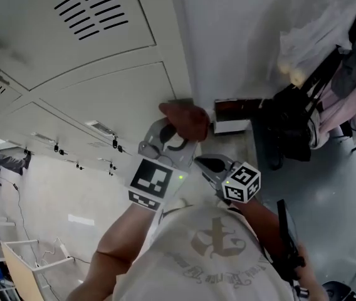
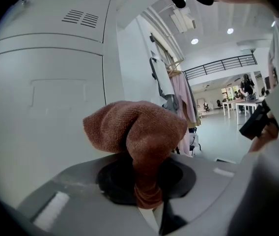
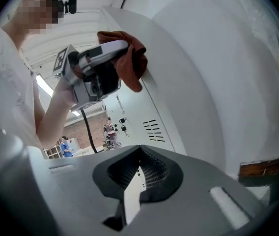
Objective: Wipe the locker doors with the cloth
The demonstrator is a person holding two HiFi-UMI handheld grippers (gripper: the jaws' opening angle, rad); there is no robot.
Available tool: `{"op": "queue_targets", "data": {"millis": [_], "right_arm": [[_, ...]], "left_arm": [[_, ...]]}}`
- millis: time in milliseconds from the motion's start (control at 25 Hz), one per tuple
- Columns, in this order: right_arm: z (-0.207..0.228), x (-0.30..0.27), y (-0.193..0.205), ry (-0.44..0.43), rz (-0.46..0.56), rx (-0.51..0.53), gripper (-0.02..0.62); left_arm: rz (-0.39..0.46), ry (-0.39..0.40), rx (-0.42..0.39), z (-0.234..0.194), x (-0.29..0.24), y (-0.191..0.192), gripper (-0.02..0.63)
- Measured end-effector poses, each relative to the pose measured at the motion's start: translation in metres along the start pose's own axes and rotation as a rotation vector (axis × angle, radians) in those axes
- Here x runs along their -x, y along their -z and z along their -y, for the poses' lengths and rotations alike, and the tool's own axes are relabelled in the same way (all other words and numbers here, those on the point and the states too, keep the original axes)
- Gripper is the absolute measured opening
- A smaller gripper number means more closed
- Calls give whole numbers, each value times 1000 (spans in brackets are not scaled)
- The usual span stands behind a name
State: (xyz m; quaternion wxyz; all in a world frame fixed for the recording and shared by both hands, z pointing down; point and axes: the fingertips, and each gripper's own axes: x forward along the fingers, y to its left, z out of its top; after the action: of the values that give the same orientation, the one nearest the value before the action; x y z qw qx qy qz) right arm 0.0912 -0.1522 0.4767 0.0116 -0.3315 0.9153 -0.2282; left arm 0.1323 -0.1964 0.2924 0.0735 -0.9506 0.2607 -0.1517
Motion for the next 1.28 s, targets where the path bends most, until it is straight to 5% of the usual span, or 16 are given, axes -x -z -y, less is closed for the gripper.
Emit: {"op": "queue_targets", "data": {"millis": [720, 1280], "right_arm": [[-25, -17, 9, -13, -24, -16, 8], [-44, -45, 21, -43, -54, -23, 8]], "left_arm": [[-4, -80, 234, -71, 70, 24, 78], [27, -311, 327, -155, 155, 54, 78]]}}
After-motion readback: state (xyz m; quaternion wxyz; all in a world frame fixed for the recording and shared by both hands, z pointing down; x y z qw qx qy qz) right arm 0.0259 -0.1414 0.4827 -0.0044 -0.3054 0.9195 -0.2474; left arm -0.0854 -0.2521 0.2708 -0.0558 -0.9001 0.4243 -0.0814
